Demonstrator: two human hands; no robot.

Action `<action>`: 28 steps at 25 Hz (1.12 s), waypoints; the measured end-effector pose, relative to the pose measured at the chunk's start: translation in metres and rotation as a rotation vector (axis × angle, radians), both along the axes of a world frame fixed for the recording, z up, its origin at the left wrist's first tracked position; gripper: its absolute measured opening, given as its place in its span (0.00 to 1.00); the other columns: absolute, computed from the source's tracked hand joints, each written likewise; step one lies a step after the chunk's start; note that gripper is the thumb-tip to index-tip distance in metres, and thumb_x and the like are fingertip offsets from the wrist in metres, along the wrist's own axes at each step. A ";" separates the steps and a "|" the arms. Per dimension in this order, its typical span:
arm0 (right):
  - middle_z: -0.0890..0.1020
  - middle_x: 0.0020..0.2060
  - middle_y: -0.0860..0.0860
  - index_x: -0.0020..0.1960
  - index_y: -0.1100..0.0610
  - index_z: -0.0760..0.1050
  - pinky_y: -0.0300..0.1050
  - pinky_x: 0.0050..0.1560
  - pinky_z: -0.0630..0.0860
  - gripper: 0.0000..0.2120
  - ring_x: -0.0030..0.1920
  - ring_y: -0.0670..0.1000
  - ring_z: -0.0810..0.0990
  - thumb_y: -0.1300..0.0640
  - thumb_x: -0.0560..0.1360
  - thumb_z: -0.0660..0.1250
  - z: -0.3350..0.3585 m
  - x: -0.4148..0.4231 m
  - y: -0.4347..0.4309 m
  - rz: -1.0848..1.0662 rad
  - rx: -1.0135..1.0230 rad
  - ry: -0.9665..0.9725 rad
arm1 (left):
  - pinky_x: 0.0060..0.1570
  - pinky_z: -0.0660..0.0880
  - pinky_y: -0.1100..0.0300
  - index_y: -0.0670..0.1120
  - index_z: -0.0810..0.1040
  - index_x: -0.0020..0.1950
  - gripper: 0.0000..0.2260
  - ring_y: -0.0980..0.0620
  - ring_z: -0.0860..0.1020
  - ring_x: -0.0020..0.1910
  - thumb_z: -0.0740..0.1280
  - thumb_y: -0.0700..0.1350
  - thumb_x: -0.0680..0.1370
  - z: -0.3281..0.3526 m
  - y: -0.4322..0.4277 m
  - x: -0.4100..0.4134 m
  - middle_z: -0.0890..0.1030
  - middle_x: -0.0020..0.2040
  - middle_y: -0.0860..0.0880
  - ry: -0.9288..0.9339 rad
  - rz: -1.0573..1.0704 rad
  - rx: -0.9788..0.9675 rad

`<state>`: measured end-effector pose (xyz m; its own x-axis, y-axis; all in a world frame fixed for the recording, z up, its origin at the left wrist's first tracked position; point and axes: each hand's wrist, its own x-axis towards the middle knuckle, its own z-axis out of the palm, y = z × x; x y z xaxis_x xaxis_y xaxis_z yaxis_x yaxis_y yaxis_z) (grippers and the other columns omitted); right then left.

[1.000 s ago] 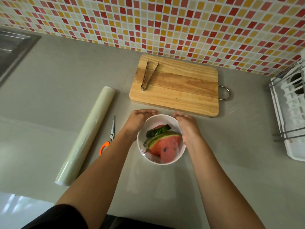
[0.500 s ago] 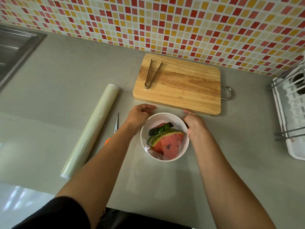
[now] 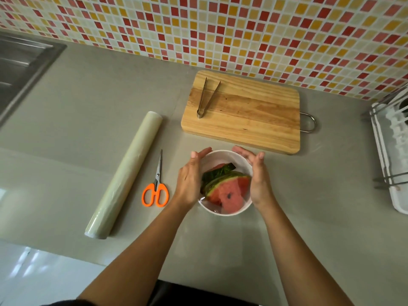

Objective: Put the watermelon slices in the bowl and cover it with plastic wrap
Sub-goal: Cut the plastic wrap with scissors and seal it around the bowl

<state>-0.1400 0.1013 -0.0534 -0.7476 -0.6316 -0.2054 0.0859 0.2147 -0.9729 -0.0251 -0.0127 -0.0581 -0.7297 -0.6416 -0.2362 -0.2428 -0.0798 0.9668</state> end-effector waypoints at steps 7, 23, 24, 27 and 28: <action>0.85 0.45 0.52 0.48 0.41 0.81 0.57 0.56 0.78 0.42 0.49 0.53 0.83 0.19 0.61 0.38 0.000 -0.004 -0.008 -0.109 0.159 -0.058 | 0.52 0.75 0.56 0.51 0.80 0.55 0.31 0.55 0.78 0.50 0.42 0.65 0.79 0.003 -0.005 -0.006 0.82 0.50 0.47 -0.125 -0.015 -0.088; 0.83 0.44 0.58 0.46 0.57 0.79 0.56 0.56 0.76 0.56 0.48 0.57 0.82 0.16 0.52 0.35 0.001 -0.004 -0.007 -0.141 0.336 -0.065 | 0.33 0.76 0.58 0.40 0.79 0.38 0.08 0.50 0.79 0.33 0.70 0.41 0.75 0.023 -0.048 -0.031 0.79 0.35 0.45 -0.289 0.061 0.404; 0.83 0.46 0.60 0.48 0.60 0.79 0.56 0.57 0.76 0.58 0.49 0.57 0.81 0.16 0.53 0.35 0.001 -0.003 -0.007 -0.151 0.338 -0.059 | 0.34 0.77 0.58 0.39 0.80 0.39 0.07 0.50 0.79 0.34 0.70 0.41 0.75 0.024 -0.049 -0.032 0.80 0.36 0.45 -0.311 0.058 0.425; 0.83 0.47 0.61 0.49 0.61 0.78 0.56 0.56 0.76 0.57 0.49 0.58 0.82 0.16 0.54 0.36 0.001 -0.002 -0.006 -0.186 0.298 -0.070 | 0.36 0.78 0.59 0.42 0.82 0.48 0.07 0.52 0.81 0.38 0.68 0.45 0.77 0.027 -0.045 -0.029 0.82 0.42 0.47 -0.329 0.086 0.419; 0.83 0.48 0.59 0.48 0.56 0.80 0.57 0.57 0.77 0.53 0.50 0.57 0.82 0.17 0.56 0.37 0.000 -0.002 -0.005 -0.199 0.248 -0.080 | 0.40 0.78 0.60 0.44 0.81 0.54 0.11 0.54 0.81 0.43 0.65 0.49 0.79 0.025 -0.041 -0.027 0.83 0.47 0.48 -0.267 0.105 0.343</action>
